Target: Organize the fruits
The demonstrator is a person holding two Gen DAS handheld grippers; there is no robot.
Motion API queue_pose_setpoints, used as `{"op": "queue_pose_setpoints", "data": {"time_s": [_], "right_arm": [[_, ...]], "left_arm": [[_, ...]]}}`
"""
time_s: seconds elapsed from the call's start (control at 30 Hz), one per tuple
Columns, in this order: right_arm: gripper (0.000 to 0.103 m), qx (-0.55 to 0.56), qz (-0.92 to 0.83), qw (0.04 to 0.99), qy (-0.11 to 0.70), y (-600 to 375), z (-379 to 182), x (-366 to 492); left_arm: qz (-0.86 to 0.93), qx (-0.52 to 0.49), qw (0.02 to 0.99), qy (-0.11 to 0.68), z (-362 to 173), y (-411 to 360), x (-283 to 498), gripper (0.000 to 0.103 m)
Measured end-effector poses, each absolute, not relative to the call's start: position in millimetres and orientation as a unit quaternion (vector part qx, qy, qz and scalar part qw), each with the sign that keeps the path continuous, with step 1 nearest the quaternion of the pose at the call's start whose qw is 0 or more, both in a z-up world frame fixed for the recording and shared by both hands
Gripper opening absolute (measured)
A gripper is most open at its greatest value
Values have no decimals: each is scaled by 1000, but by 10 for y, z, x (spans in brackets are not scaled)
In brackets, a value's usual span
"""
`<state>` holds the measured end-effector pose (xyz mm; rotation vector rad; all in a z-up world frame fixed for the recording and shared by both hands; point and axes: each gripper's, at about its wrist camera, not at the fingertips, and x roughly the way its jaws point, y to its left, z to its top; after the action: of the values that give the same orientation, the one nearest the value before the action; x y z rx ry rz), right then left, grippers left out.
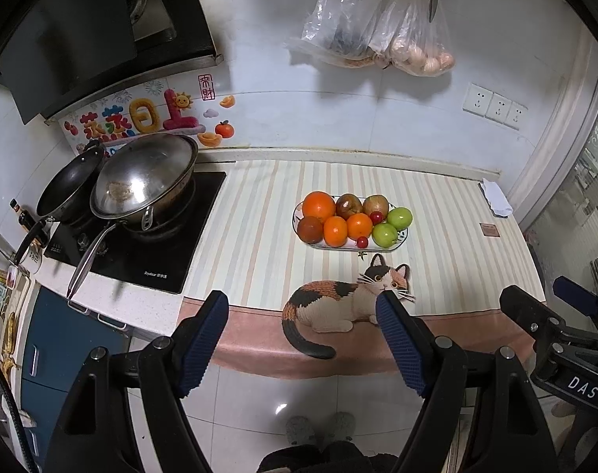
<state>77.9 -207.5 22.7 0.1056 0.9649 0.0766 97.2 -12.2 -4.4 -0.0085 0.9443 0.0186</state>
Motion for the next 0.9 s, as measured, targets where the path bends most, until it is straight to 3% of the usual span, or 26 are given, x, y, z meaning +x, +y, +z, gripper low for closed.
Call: {"op": "queue_pose_setpoints", "data": {"time_s": [0.9], "right_arm": [[100,50,29,884,464,-2058,217,754]], "left_arm": [[2,-3,891,455,-12,-82,964,76]]}}
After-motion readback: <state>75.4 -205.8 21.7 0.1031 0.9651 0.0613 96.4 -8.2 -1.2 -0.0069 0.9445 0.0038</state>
